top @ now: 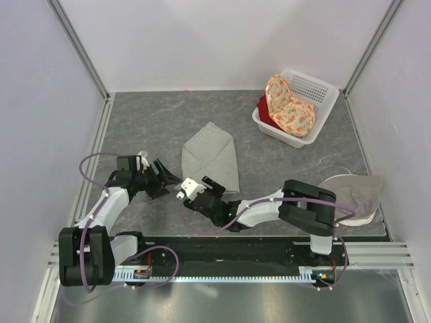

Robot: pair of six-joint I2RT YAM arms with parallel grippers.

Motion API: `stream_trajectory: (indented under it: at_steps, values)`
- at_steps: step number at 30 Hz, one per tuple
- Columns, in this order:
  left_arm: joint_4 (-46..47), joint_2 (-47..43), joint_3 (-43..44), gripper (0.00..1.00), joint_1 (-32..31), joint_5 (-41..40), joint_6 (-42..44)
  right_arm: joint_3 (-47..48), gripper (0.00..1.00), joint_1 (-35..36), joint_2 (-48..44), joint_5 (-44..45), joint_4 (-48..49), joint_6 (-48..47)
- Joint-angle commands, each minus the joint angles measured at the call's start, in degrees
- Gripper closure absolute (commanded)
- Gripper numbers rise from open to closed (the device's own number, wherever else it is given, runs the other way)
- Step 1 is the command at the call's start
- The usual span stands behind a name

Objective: Fold the napkin, place the utensils inside, and roll it up
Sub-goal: Roll the napkin with the utensil

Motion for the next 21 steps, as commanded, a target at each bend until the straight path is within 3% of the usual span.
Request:
stream_trajectory:
  at_steps: [1,4,9,14,21]
  values:
    - [4.7,-1.0,-2.5,0.18,-0.1,-1.8,-4.0,-5.4,0.16,0.1,-9.4,-9.5,-0.3,3.8]
    - [6.9,-1.5,-3.2,0.17,-0.1,-3.2,-5.0,-7.7,0.16,-0.6,-16.7,-11.9,-3.1,7.2]
    - [9.0,0.0,-3.4,0.18,-0.3,-3.7,-5.4,-6.5,0.18,-11.6,-23.6,-22.0,-14.2,18.6]
    - [10.1,1.0,-4.2,0.18,-0.6,-3.6,-5.4,-1.6,0.22,-24.0,-22.7,-30.6,-26.5,28.1]
    - [10.5,1.0,-4.8,0.18,-1.1,-3.8,-5.1,-1.8,0.26,-30.4,-18.5,-39.4,-30.0,31.1]
